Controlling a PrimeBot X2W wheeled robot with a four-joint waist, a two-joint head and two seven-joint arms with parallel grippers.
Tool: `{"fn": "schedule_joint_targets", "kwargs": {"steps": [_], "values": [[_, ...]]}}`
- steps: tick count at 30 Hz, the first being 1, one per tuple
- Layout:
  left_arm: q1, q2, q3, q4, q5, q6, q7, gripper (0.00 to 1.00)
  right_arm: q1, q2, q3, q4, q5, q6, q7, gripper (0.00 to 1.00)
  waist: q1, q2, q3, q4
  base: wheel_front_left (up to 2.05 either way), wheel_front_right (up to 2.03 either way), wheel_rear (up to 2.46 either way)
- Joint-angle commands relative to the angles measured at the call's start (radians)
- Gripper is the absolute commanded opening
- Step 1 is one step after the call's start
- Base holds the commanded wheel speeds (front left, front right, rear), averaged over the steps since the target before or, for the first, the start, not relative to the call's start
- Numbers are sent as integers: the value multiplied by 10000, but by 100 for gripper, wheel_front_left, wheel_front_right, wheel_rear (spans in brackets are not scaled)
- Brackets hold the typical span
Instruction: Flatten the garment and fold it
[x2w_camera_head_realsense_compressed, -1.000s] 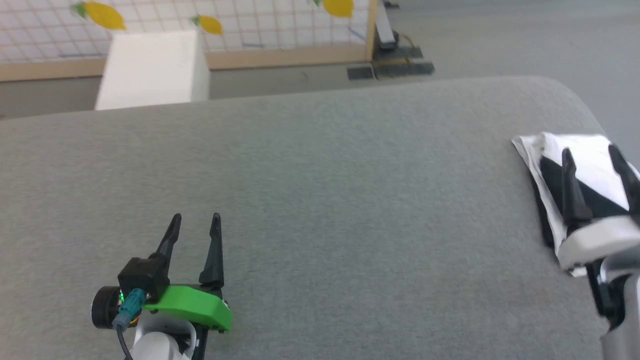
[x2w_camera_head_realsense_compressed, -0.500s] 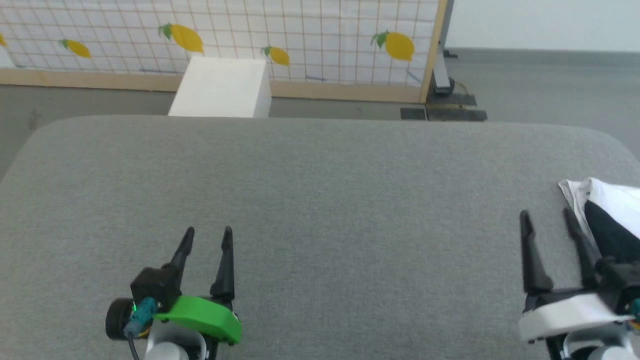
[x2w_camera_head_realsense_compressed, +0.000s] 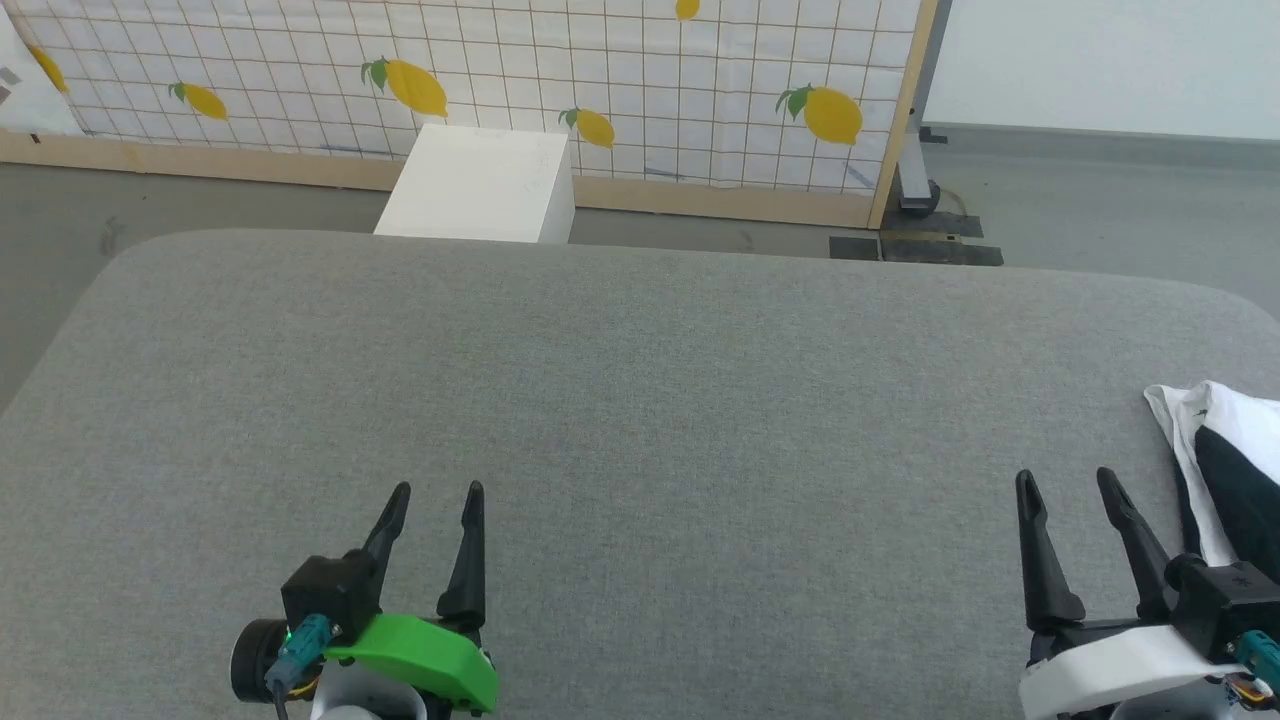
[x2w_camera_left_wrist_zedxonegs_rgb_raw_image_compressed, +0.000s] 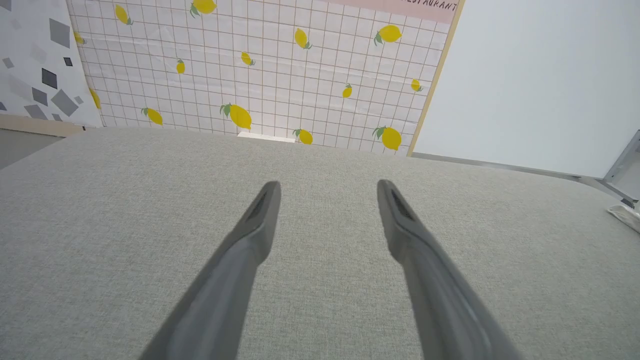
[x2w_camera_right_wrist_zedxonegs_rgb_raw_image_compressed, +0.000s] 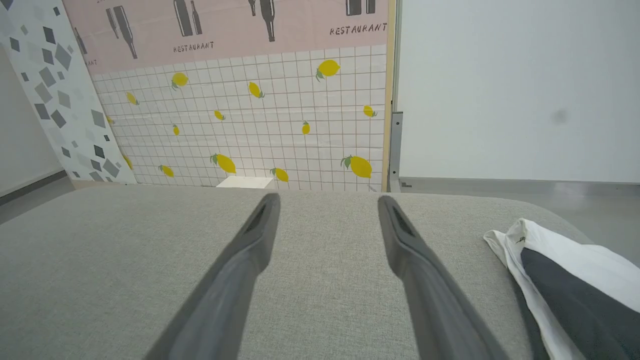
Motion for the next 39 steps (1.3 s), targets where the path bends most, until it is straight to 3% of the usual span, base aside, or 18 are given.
{"fn": "schedule_joint_targets", "kwargs": {"steps": [1, 9, 10, 39], "values": [[103, -46, -21, 26, -2, 40, -36, 100, 88, 19, 36, 62, 110, -15, -72, 100, 1, 105, 5, -3, 0, 0, 0], [83, -52, -98, 100, -118, 44, -36, 100, 72, 19, 86, 163, 156, -15, -92, 100, 1, 105, -28, -18, 0, 0, 0], [-1, -4, -102, 90, -94, 6, 2, 0, 0, 0, 75, 144, 71, 0, -12, 0, 1, 0, -29, -18, 0, 0, 0], [47, -4, 19, -233, 194, 142, 354, 0, -131, 1, 167, 136, -119, -2, 214, 0, 1, 15, 16, -157, 0, 0, 0]]}}
